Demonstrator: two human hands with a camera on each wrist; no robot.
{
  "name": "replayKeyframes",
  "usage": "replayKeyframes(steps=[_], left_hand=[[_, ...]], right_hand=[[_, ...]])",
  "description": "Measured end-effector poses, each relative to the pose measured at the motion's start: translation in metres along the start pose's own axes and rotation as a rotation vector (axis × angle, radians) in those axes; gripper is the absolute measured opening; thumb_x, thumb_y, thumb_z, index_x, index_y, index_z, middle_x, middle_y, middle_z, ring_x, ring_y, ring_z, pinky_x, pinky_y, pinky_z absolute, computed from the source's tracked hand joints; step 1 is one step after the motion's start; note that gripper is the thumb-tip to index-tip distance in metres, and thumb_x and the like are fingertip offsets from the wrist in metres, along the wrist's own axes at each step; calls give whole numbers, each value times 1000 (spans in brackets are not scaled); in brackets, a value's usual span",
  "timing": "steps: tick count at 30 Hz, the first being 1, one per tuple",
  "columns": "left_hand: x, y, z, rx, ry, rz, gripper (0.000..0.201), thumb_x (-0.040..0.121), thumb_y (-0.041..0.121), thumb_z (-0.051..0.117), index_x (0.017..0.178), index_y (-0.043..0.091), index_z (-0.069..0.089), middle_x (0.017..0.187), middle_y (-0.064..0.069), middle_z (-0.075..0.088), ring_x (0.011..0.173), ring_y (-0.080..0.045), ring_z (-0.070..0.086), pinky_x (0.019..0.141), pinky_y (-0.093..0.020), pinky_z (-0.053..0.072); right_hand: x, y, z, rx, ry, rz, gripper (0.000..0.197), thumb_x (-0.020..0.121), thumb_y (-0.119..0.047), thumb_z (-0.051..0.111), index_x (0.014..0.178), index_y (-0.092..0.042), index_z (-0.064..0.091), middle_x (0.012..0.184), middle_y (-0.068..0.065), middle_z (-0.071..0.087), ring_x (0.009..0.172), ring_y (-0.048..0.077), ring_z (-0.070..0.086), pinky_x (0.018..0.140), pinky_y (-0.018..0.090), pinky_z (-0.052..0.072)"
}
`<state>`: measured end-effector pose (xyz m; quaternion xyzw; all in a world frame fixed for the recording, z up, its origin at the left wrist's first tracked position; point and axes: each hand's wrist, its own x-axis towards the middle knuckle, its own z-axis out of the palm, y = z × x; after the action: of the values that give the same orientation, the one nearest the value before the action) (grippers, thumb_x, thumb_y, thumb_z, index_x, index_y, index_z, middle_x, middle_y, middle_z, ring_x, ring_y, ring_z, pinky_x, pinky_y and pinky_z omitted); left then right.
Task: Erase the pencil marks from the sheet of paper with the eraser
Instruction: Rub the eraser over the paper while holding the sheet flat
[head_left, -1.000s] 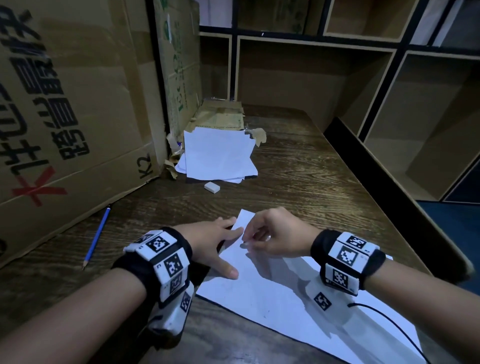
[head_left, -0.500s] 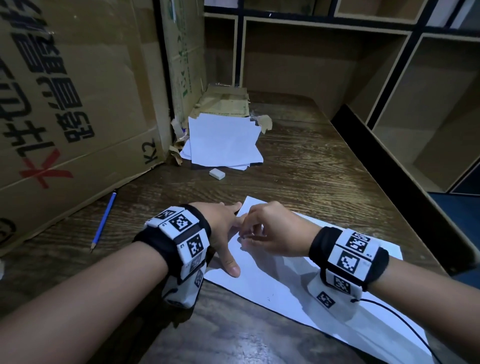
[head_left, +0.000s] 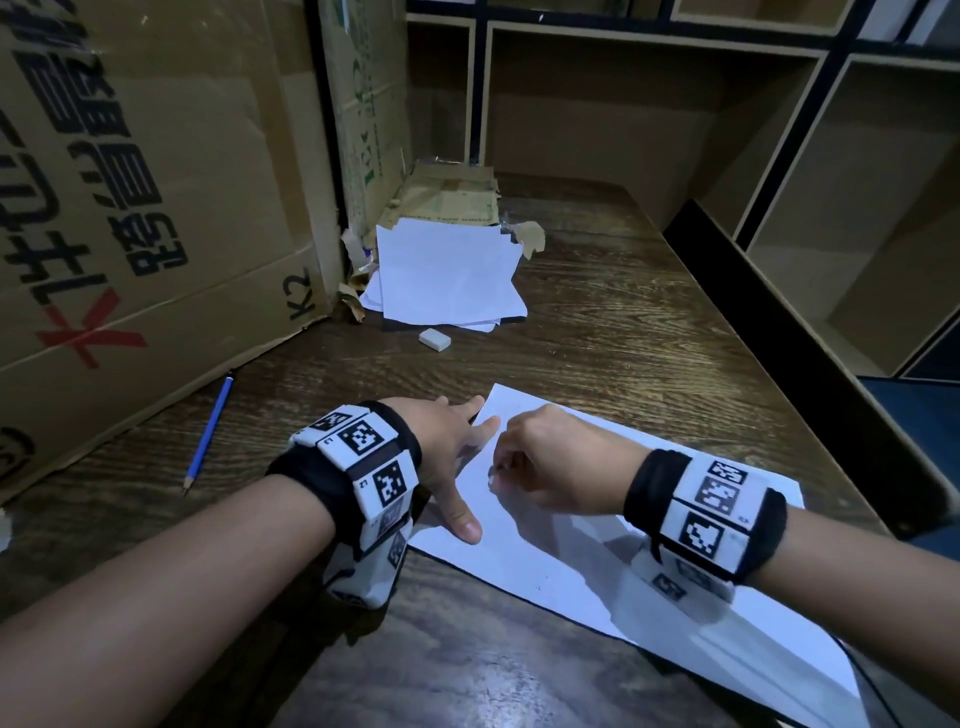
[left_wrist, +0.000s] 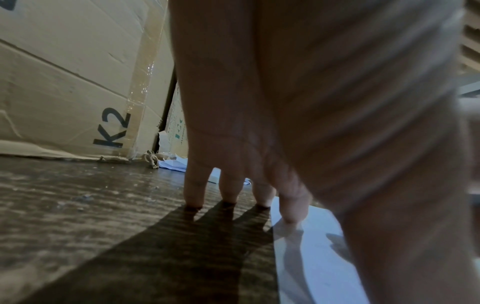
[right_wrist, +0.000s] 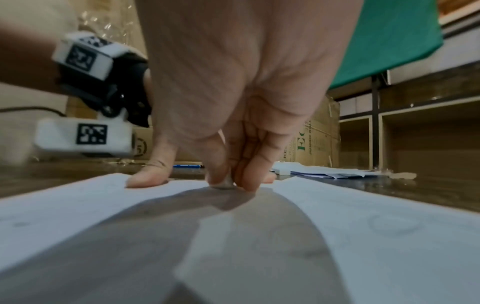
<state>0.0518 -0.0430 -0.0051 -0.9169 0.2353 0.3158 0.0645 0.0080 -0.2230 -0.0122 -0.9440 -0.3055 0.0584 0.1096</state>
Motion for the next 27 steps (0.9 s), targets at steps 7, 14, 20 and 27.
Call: replayKeyframes(steps=[7,14,20,27], left_hand=[[-3,3,0,4,-5,-3,141,57,75,80,156,40,-15,162,13,-28,153,-27,-14,122,-52,14],[-6,3,-1,2,-5,9,140,57,75,80,156,42,-13,163,13,-26,153,-29,-13,120,-54,16],[-10,8,-4,21,-22,-7,139,62,72,78,157,35,-16,164,11,-25,153,-28,-14,122,-52,15],[-9,7,-3,-6,-23,-3,139,62,71,80,157,36,-16,163,11,-27,152,-28,-16,122,-52,14]], right_hand=[[-6,-18,-1,38,-66,-37,32,86,-21,59,55,-16,50,49,-1,43,50,19,40,55,36,44],[5,-9,-3,-19,2,34,32,85,-20,56,54,-11,51,49,0,43,47,17,39,53,35,44],[9,5,-7,-38,41,90,29,87,-23,54,65,-6,62,56,9,52,52,25,45,56,39,51],[1,-9,-2,-23,1,10,37,88,-22,58,54,-15,48,49,-2,40,46,15,35,53,27,31]])
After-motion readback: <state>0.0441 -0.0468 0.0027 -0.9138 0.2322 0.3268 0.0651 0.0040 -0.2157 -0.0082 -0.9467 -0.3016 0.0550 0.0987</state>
